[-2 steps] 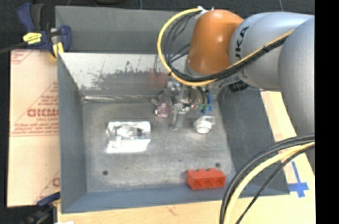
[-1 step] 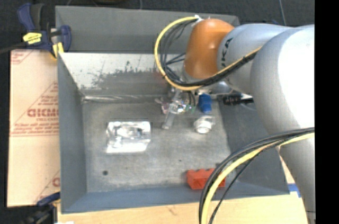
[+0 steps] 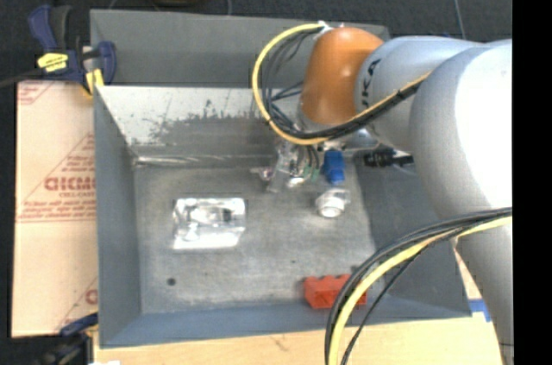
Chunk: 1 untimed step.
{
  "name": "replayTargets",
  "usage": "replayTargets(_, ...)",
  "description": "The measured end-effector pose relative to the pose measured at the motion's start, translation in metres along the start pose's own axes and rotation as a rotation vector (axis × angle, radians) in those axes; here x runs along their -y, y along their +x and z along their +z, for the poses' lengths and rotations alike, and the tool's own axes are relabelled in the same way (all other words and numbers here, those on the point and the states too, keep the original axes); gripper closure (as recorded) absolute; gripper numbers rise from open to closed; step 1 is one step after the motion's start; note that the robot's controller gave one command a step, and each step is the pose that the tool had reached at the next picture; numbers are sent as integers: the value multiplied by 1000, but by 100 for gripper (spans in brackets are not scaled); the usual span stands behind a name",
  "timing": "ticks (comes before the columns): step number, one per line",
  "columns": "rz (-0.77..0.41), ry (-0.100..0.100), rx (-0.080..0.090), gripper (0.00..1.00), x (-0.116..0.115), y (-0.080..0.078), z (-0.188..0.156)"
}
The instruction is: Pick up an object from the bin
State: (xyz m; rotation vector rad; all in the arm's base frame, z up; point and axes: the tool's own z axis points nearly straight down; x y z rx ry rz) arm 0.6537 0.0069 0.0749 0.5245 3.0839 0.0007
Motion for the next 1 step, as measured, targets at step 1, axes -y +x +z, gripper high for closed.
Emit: replayTargets(1,-577,-2,-3,100,-4,46,-130)
